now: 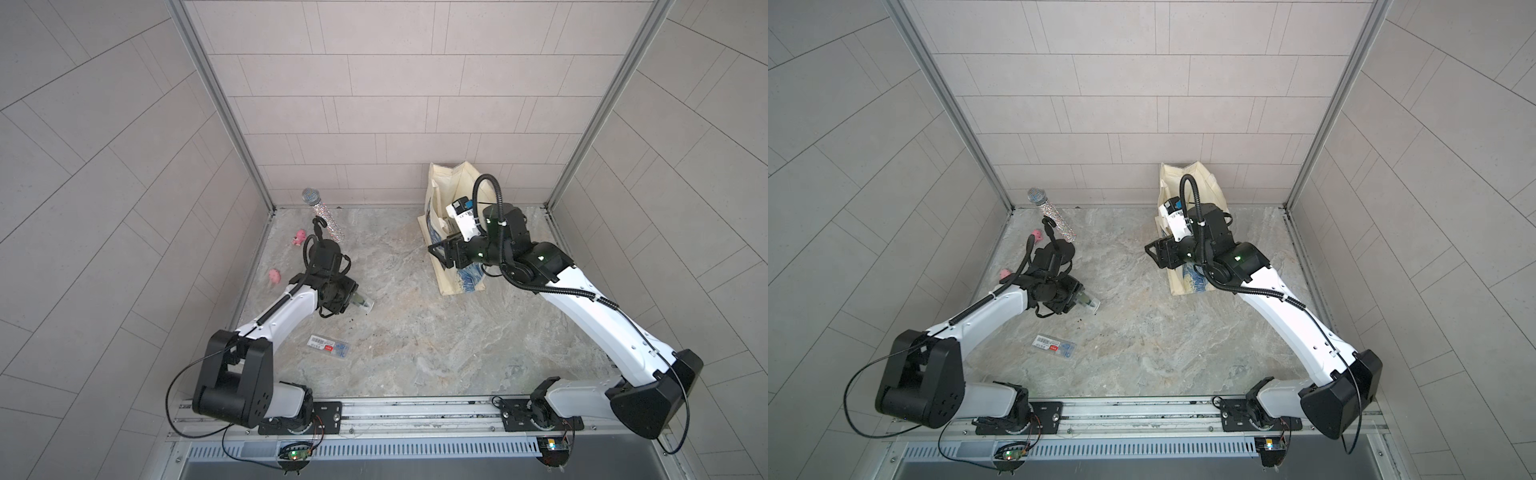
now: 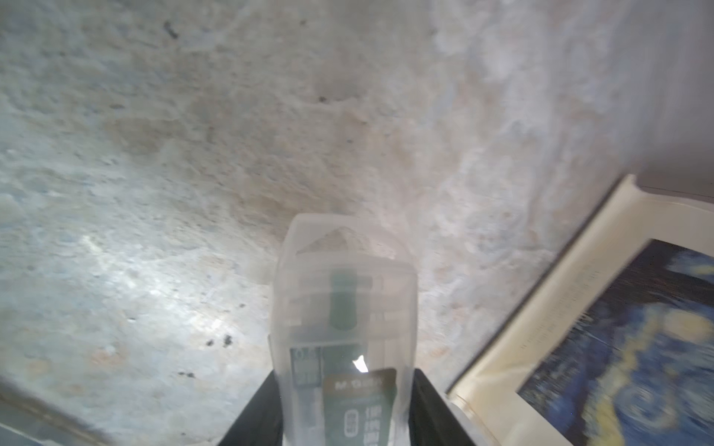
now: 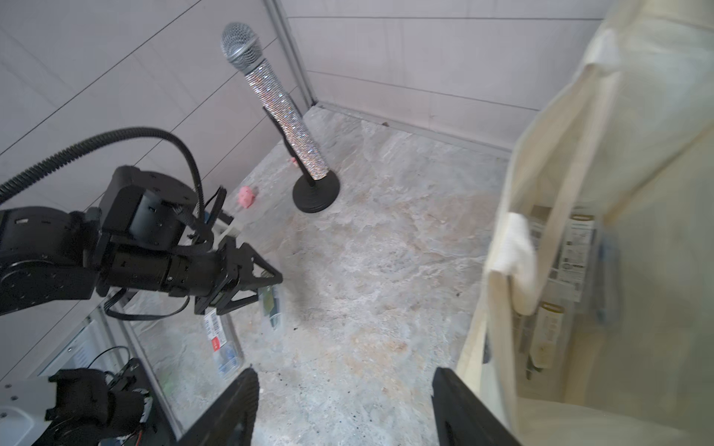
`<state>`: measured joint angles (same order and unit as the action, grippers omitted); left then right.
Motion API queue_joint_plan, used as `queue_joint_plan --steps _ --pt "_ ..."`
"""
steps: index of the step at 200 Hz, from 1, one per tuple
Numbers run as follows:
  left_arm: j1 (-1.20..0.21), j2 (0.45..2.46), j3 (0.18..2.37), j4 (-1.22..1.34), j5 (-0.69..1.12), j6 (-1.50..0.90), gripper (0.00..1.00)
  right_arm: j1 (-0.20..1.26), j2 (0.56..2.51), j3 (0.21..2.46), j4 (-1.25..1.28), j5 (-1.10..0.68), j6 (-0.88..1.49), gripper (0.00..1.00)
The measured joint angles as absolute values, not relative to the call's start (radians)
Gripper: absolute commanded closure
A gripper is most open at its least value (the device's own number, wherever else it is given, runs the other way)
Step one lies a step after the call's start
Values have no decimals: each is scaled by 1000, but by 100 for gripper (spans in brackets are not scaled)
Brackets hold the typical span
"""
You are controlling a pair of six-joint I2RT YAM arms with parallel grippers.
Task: Put the compass set into the canvas bag
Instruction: Pick up the compass set at the center of the board, then place the compass set in the canvas bag.
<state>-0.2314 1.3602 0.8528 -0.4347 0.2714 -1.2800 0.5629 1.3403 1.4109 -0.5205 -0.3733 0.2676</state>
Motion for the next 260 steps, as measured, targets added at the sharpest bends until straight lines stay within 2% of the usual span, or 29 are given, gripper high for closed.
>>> queue_joint_plan --steps 39,105,176,204,226,260 --pt "-247 1279 945 -414 313 -1294 69 656 1452 1433 -497 -424 285 28" --pt "-322 1212 1034 -366 331 -1329 71 696 1610 1477 -425 -513 347 30" --pt "-347 1217 1034 -331 335 -1354 71 724 1740 1556 -369 -553 406 52" --pt "-347 1217 1034 -321 335 -1359 71 724 1765 1558 -369 -556 412 57" --pt "-347 1217 1033 -316 336 -1362 71 724 1766 1559 -368 -555 411 69" --pt "-347 1217 1029 -297 339 -1365 71 723 1766 1559 -362 -548 433 79"
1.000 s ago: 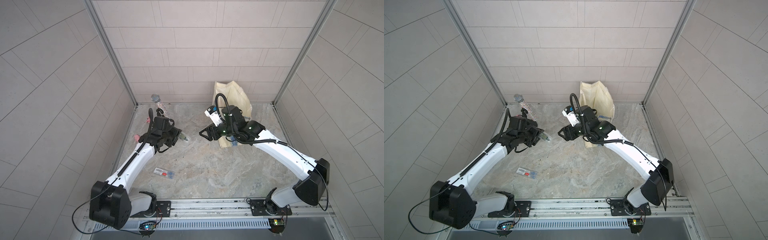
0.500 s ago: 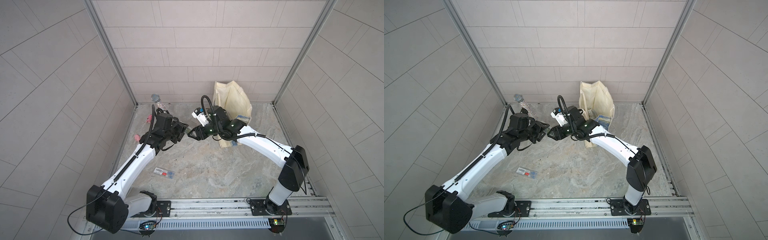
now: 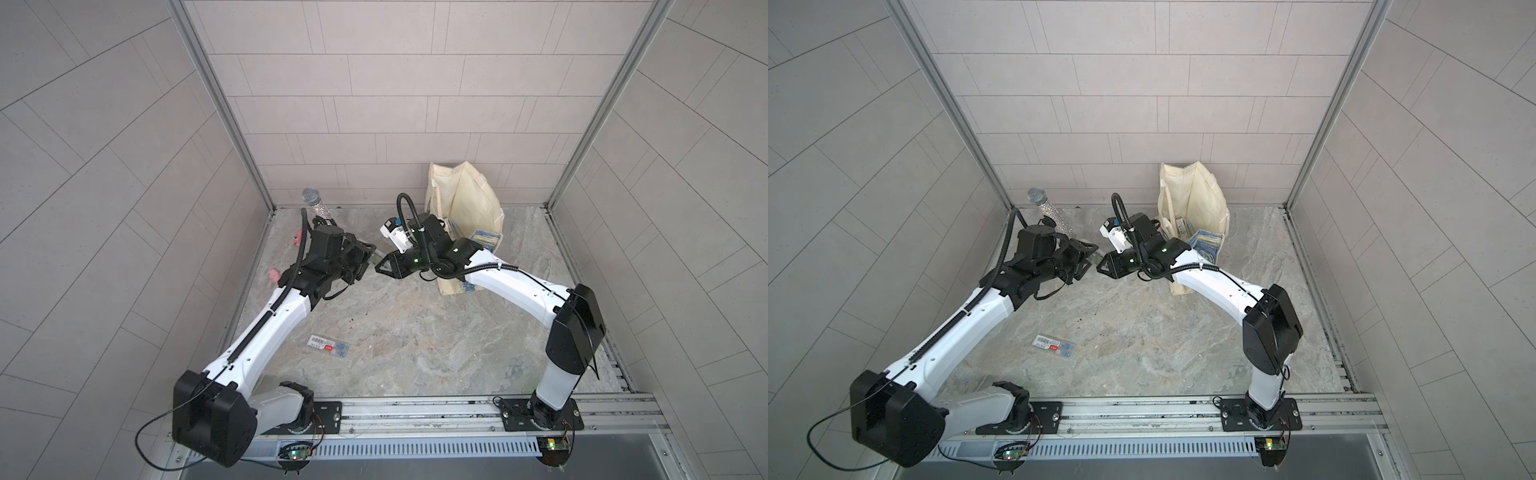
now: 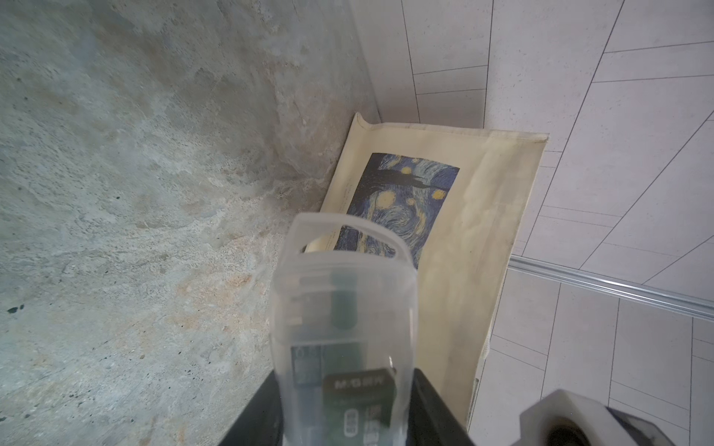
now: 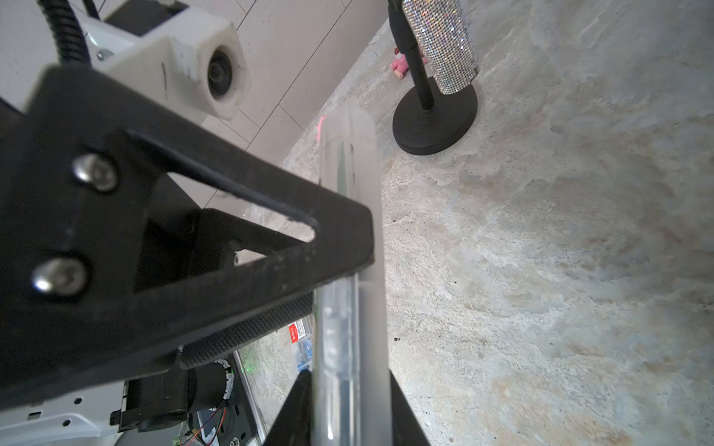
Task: Put the compass set into the canvas bag
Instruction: Place the compass set in the canvas bag.
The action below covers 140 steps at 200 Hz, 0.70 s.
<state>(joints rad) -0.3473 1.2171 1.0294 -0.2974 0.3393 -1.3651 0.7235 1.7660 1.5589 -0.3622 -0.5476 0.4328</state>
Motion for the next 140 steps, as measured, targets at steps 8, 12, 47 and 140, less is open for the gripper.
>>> queue_joint_plan --steps 8,12,47,140 --pt "-347 1217 1026 -290 340 -1365 69 721 1766 1559 -363 -548 445 82" --pt "-347 1217 1026 -287 340 -1365 67 720 1766 1559 -362 -548 444 84" --pt "-347 1217 1008 -259 341 -1364 31 719 1765 1560 -365 -540 448 93" --pt "-199 1104 973 -357 303 -1186 0 695 1549 1559 -560 -308 320 100"
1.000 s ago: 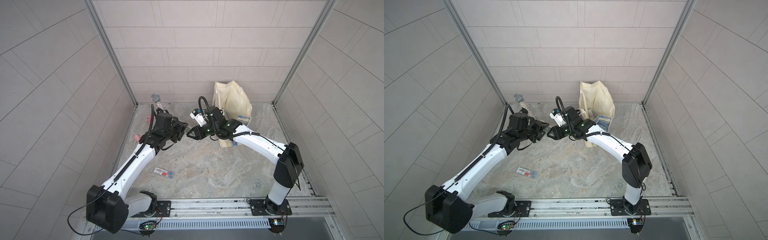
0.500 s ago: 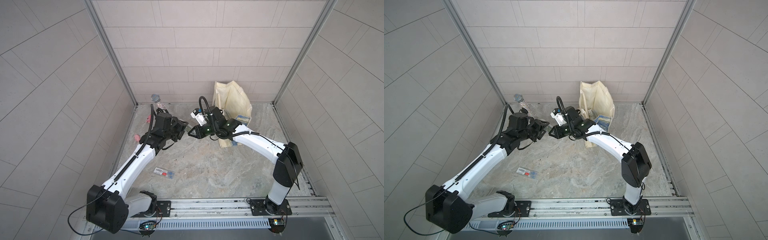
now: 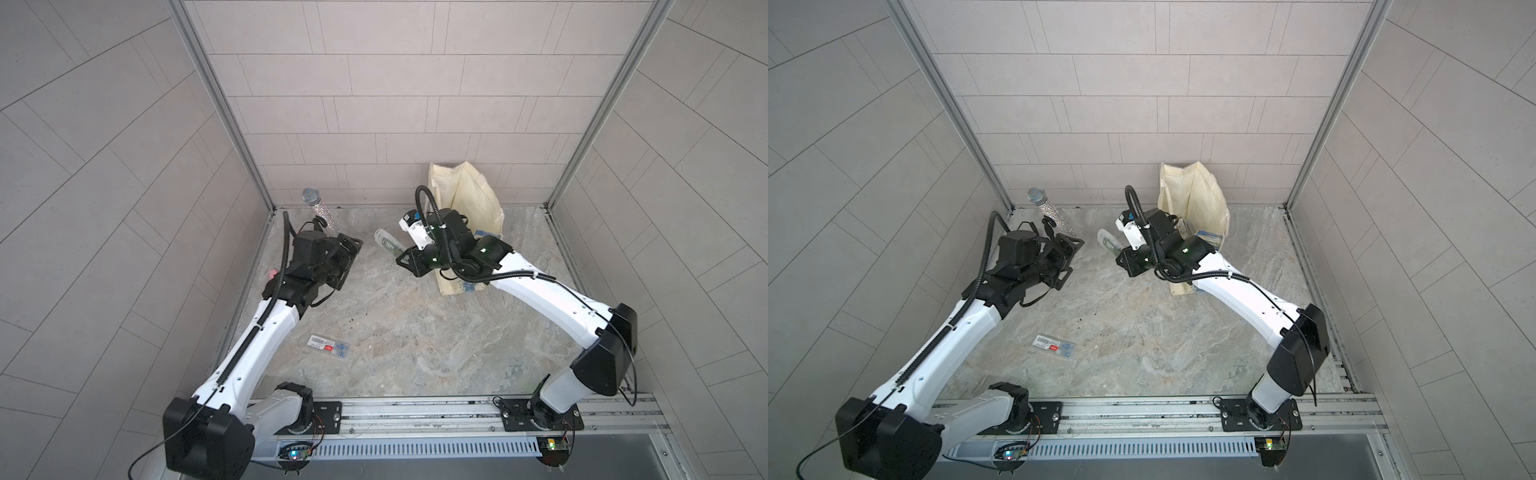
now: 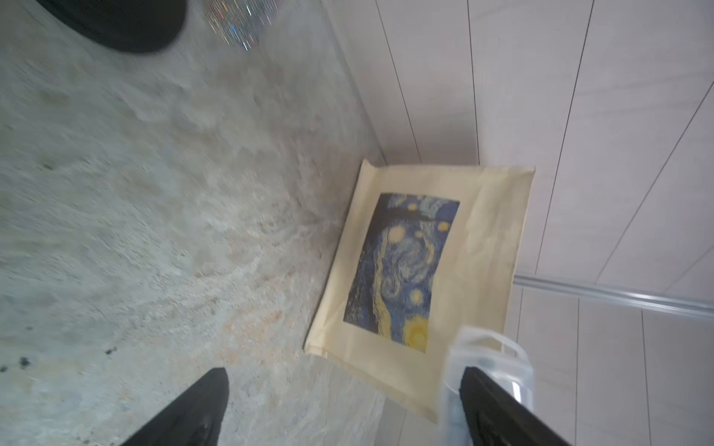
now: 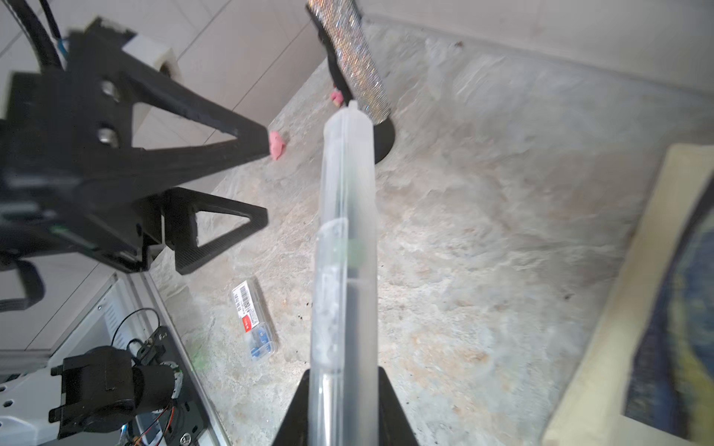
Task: Put the compass set into the canvas bag
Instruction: Place the compass set in the canvas bag.
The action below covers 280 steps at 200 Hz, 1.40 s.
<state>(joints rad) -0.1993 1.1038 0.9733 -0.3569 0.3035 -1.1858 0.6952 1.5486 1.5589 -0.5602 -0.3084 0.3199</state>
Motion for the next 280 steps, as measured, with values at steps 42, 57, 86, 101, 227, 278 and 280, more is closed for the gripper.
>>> queue_joint_plan --steps 42,57,86,101,227,278,280 --pt "-135 1107 973 -386 389 -1007 1 585 1444 1645 -648 -203 262 100" --pt "-136 1109 973 -385 456 -928 1 518 1437 1689 -671 -176 242 100" --pt "-162 1090 973 -401 520 -762 1 388 1490 1782 -716 -129 217 100" --pt "-187 1073 973 -415 530 -695 1 348 1555 1841 -742 -105 201 100" --pt "-228 1089 939 -445 517 -575 1 304 2157 2234 -1041 -19 131 100" --pt "-228 1114 939 -446 511 -576 1 289 2265 2262 -1065 -6 132 94" --pt "-228 1114 939 -446 511 -577 1 288 2270 2264 -1066 -6 133 94"
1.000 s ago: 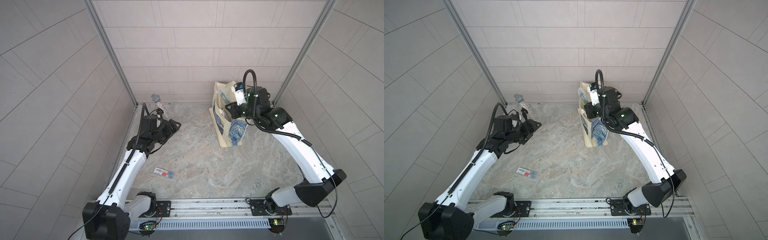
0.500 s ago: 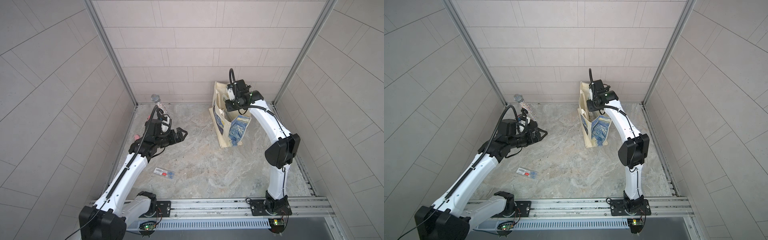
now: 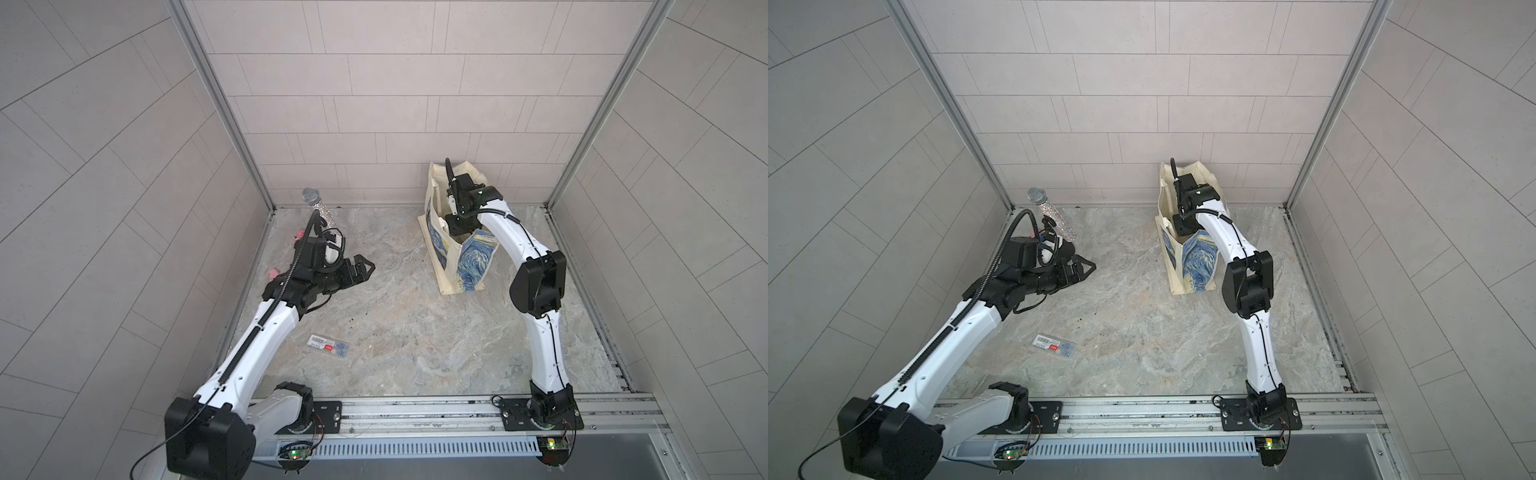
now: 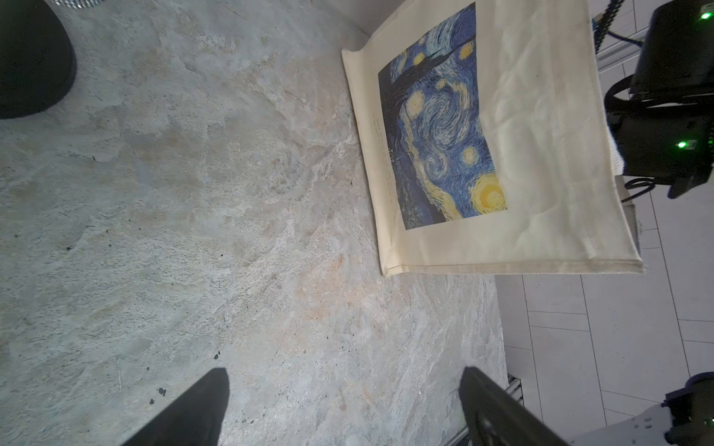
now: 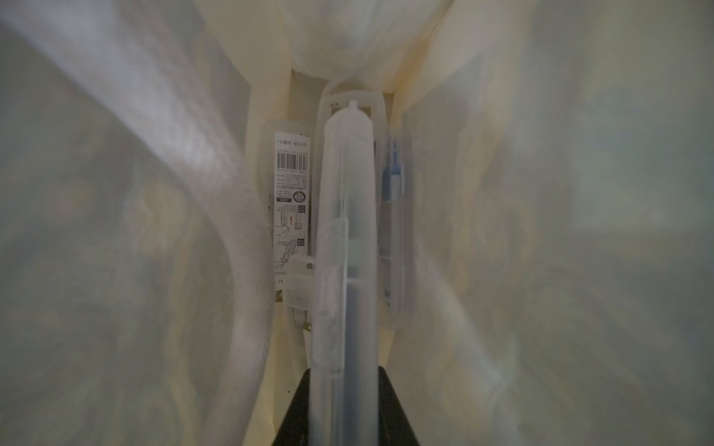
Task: Put the compass set into the canvas bag
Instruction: Place the compass set in the canvas bag, then pick up the compass set at the center of the board.
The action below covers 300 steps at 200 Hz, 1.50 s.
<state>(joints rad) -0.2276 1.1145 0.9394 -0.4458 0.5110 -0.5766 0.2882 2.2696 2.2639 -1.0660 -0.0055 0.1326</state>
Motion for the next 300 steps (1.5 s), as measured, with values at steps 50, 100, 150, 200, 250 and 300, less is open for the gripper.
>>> queue_joint_plan --steps 50,100,150,200,250,300 --pt "-228 1129 939 -445 508 -587 2 278 2334 2287 -1060 -6 155 86" --pt "-228 1141 940 -463 498 -579 0 274 2350 2297 -1077 -20 167 60" --pt "-228 1172 941 -530 447 -563 0 274 2345 2359 -1113 -38 159 42" --pt "-228 1163 940 -549 418 -558 0 274 2203 2381 -1117 -44 158 39" --pt "-228 1160 1001 -727 278 -562 0 277 1706 2022 -960 -75 153 33" --pt "-227 1169 1042 -975 89 -730 4 297 1324 1535 -653 -223 213 26"
